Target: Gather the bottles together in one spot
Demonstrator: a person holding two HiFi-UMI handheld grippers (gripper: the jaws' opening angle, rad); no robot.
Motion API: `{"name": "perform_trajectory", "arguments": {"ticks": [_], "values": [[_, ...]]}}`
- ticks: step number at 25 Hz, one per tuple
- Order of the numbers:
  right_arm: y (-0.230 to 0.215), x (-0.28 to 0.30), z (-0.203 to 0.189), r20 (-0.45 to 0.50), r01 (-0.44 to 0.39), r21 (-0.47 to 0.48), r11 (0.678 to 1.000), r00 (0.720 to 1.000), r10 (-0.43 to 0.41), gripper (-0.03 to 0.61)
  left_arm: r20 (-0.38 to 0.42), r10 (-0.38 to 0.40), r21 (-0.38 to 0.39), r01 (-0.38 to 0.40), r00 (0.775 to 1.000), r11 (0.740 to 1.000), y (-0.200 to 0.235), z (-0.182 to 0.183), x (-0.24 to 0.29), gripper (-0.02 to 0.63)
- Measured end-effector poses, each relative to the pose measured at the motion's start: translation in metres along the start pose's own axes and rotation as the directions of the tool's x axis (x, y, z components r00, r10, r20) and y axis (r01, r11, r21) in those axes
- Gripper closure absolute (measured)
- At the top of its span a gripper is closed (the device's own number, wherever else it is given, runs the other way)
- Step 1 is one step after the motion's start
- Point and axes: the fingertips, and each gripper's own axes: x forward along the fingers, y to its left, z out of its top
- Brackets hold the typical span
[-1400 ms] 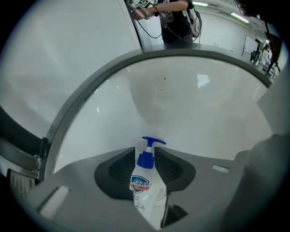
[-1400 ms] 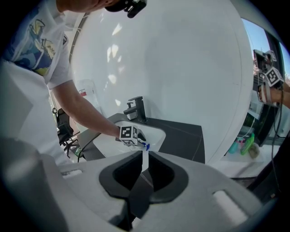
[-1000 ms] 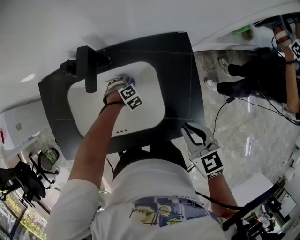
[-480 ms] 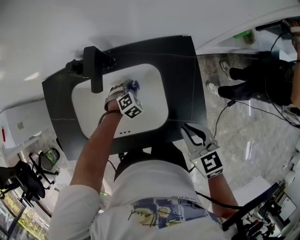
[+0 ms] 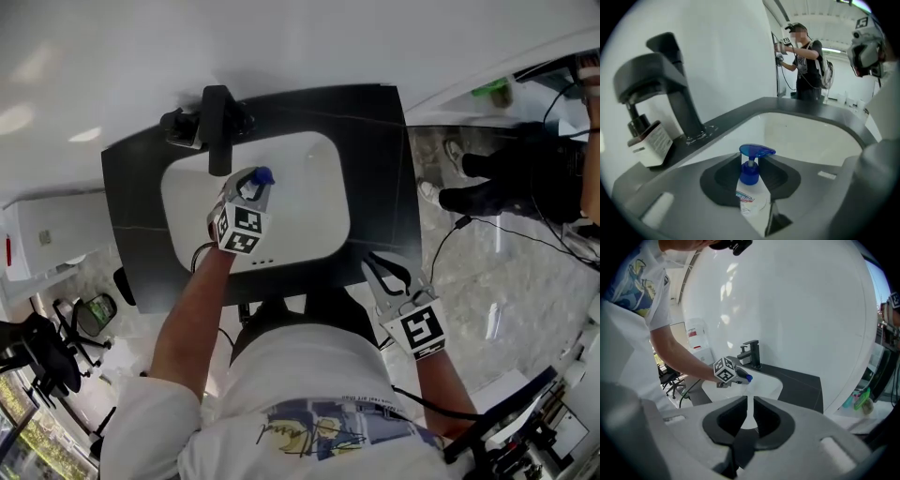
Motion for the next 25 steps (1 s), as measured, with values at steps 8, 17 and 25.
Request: {"name": "perform_trajectory", "arguments": {"ticks": [8, 17, 25], "values": [[0.026, 0.003, 0.008, 0.02, -0.027, -0.034, 0.999, 0.999, 0.028, 0.535, 0.092, 0.08, -0.216, -0.058, 0.993, 0.975, 0.026, 0.001, -0.045, 0.523], [0.043, 0.009, 0.024, 0.059, -0.056, -0.081, 0.995, 0.996, 0.061, 0.535, 0.164, 0.243, -0.379, -0.166, 0.956, 0.91, 0.074, 0.019, -0.123, 0.523], [0.055, 0.024, 0.034, 0.073, -0.108, -0.106, 0.988, 0.991, 0.116, 0.535, 0.211, 0.458, -0.493, -0.311, 0.863, 0.813, 0.161, 0.043, -0.185, 0.534]]}}
